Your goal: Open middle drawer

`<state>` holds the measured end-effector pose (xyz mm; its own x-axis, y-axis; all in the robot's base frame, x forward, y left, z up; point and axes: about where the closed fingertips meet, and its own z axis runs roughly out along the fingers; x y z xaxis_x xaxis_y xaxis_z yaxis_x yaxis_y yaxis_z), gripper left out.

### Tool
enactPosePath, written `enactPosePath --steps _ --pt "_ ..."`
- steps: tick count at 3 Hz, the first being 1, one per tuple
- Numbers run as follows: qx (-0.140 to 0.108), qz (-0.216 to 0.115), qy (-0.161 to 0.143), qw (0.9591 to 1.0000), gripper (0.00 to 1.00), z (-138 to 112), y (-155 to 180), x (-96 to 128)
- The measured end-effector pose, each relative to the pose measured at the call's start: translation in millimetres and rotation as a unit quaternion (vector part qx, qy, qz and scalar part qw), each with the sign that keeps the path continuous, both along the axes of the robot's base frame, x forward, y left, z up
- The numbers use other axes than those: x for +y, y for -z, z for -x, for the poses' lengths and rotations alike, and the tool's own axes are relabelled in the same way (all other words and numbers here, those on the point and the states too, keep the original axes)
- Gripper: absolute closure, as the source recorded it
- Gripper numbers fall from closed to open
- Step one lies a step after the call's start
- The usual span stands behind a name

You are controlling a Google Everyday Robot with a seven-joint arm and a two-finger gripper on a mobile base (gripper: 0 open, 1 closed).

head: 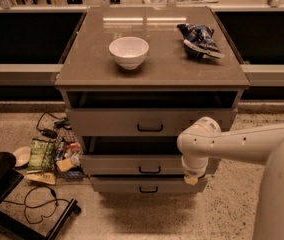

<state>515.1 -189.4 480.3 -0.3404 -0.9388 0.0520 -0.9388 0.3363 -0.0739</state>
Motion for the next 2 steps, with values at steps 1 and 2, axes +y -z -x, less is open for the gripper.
enactPosePath --steps 1,2 --pt "0.03 0.016 0.009 0.9994 0.95 30.1 -18.1 -2.9" --pt "0.004 0.01 -0.009 0.9999 0.82 22.9 -11.1 -2.4"
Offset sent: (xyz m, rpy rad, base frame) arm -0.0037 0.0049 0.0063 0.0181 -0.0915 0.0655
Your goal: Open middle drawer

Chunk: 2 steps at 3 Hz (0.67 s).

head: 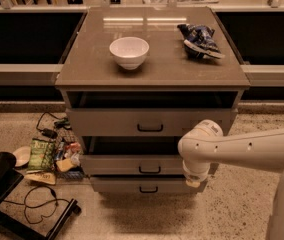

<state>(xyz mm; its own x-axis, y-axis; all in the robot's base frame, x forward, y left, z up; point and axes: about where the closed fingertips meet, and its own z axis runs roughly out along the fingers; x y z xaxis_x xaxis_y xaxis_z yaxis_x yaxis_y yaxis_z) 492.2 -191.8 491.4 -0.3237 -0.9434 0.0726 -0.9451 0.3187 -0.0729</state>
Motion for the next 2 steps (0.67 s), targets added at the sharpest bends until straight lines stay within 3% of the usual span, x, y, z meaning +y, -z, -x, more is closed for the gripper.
enactPosePath --steps 1,2 --pt "-0.059 -0.022 -0.049 0.9968 0.59 -20 13 -2" --pt "-0.121 -0.058 -0.087 0.9871 0.36 -49 20 6"
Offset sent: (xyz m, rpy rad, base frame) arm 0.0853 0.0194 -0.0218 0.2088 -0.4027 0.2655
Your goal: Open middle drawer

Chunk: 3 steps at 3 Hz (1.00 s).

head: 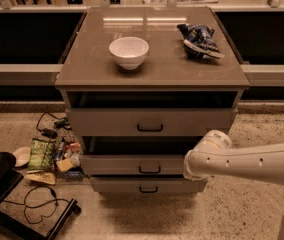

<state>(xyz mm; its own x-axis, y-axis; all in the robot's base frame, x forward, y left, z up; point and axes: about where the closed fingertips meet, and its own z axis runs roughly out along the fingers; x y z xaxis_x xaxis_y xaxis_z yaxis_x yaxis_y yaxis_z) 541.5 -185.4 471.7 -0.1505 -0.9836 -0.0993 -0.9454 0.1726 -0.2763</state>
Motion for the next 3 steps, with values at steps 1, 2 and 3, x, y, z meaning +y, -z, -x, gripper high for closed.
enactPosePath --steps 1,2,3 --pt "-0.041 -0.017 -0.018 0.9988 0.12 -20.3 -5.2 6.8" --pt "-0.042 -0.018 -0.02 0.9988 0.0 -20.4 -4.7 7.8" --pt "-0.034 0.0 -0.014 0.9993 0.0 -22.6 2.3 4.0"
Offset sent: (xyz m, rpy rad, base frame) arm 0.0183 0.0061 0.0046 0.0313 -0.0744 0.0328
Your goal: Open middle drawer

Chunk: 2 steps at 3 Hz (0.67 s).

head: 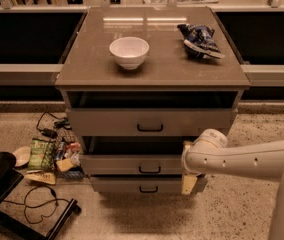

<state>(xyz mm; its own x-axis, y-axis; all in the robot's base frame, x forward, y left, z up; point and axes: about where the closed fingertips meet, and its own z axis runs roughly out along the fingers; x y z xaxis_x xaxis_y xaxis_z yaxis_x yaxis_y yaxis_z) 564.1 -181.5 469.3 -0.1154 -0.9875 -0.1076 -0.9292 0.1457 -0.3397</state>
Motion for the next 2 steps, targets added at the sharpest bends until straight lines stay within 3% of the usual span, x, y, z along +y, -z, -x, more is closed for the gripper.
enactPosePath --steps 1,2 --pt "0.02 0.05 0.018 0.9984 0.0 -4 19 -9" --pt "0.045 0.093 0.045 0.9936 0.0 -4 44 -16"
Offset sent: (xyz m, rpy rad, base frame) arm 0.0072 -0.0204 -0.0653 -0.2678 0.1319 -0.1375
